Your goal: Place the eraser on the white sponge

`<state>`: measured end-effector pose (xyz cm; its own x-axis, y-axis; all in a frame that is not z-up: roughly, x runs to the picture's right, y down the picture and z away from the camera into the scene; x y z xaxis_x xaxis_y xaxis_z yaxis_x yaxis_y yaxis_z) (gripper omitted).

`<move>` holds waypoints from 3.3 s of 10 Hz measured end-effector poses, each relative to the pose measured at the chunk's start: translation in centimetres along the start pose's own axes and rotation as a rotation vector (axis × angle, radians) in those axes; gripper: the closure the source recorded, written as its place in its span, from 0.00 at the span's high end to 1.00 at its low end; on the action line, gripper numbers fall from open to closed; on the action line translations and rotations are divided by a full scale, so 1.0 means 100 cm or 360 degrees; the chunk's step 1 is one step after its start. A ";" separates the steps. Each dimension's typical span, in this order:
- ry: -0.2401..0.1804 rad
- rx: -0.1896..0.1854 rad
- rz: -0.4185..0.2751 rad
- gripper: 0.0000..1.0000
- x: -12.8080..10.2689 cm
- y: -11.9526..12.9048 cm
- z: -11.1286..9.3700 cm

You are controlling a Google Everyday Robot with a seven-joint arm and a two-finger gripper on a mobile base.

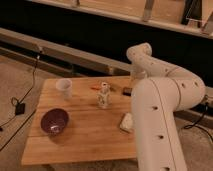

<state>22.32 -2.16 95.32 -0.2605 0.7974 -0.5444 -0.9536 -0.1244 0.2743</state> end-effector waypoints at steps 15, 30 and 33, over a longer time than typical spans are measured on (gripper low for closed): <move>0.0086 0.0168 -0.0147 0.65 -0.027 0.008 0.061; 0.0252 0.0347 -0.0524 0.65 0.018 0.012 0.048; 0.0296 0.0454 -0.0615 0.65 0.042 -0.008 0.048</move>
<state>22.73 4.17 96.59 0.0554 0.6316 -0.7733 -0.9132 0.3453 0.2166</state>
